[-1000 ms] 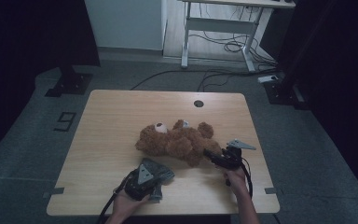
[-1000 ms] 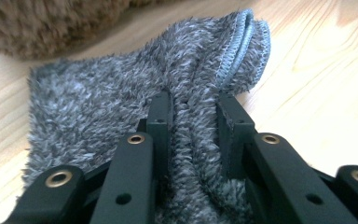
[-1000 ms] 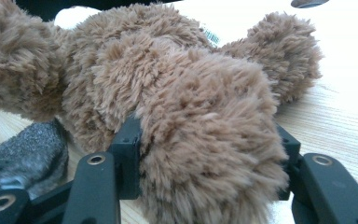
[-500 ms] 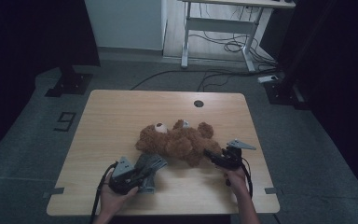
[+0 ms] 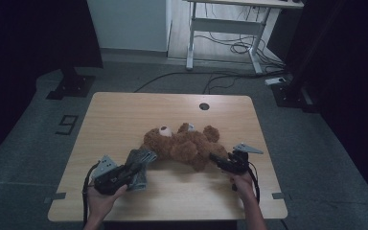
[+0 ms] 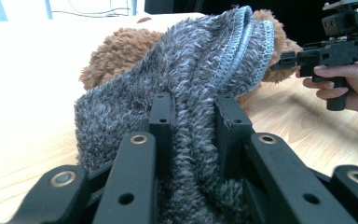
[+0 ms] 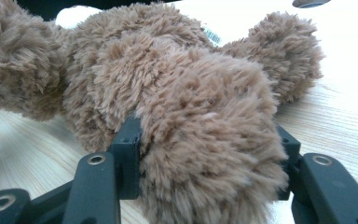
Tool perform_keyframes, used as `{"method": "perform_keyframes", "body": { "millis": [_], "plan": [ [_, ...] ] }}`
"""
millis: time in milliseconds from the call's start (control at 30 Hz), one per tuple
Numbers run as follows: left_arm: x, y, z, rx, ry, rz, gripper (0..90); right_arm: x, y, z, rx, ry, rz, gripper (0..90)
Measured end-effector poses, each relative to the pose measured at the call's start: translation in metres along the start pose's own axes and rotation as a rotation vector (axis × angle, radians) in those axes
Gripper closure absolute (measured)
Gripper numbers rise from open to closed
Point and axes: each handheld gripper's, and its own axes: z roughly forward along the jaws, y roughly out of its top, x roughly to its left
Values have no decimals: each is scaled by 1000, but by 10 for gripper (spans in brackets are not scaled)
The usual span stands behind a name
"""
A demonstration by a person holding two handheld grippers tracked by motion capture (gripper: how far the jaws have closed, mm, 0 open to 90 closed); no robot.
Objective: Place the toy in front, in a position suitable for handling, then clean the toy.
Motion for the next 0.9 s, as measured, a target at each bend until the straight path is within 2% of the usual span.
{"method": "perform_keyframes", "body": {
  "millis": [267,600,833,867,900],
  "plan": [
    [2,0,1,-10,-1,-13,711,-1,-1,1,-1,5,2,458],
    [3,6,8,-2,11,6,711,-2,-1,2,-3,12,7,472],
    [2,27,17,-23,7,17,710,-3,-1,2,-5,20,9,480],
    [1,30,21,-23,6,21,710,-3,-1,2,-4,22,10,480],
    [-1,38,30,-4,0,43,710,-4,0,2,-4,27,9,480]
  ]
}}
